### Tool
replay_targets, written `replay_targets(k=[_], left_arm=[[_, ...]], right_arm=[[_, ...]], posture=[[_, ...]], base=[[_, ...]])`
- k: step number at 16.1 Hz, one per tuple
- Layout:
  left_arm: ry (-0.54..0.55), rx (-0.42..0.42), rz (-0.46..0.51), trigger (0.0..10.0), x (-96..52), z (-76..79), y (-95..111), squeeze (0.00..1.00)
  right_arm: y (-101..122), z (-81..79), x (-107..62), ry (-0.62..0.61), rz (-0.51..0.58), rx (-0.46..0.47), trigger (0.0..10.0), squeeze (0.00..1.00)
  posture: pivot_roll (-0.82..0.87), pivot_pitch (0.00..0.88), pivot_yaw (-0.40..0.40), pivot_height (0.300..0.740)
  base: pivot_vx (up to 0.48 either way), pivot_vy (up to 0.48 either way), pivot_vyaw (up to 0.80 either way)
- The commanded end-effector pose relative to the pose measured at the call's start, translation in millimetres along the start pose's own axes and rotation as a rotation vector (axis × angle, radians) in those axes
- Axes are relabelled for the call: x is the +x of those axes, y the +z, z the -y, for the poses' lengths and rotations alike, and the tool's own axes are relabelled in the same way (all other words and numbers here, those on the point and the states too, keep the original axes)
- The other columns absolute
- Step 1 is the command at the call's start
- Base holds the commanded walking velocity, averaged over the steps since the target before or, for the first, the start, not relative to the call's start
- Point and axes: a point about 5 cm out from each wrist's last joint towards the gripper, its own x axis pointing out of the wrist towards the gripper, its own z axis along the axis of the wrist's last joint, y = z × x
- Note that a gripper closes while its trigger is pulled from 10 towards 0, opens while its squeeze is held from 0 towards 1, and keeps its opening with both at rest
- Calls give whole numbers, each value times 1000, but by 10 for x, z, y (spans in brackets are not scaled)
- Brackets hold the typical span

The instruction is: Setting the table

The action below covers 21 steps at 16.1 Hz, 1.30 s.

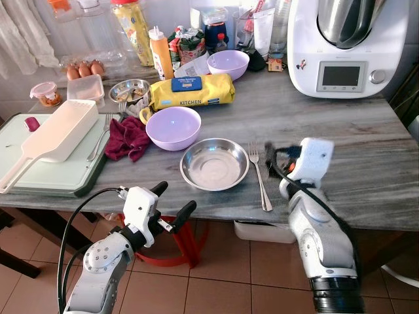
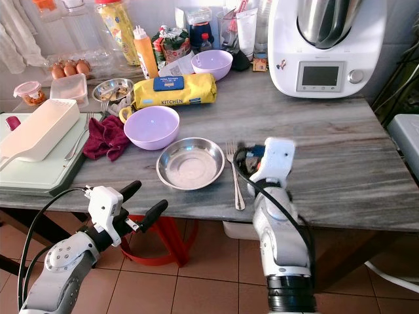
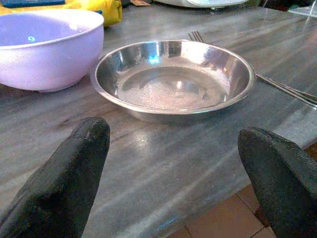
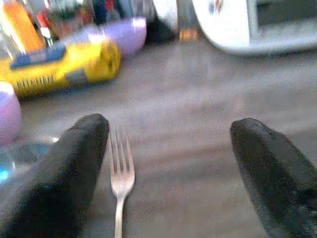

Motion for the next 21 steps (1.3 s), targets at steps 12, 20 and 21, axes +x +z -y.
replay_targets(k=[12, 20, 21], left_arm=[[3, 7, 13, 10000, 37, 35, 81, 0], [-6, 7, -1, 10000, 15, 35, 65, 0], [-5, 8, -2, 10000, 8, 28, 66, 0]], right_arm=[[-159, 299, -406, -33, -115, -203, 10000, 1000], [-437, 56, -453, 90, -335, -114, 10000, 1000], [-460, 57, -467, 92, -356, -122, 10000, 996]], posture=[[-130, 68, 92, 740], [-120, 77, 93, 740], [-119, 78, 93, 740]], base=[[0, 0, 0], [0, 0, 0], [0, 0, 0]])
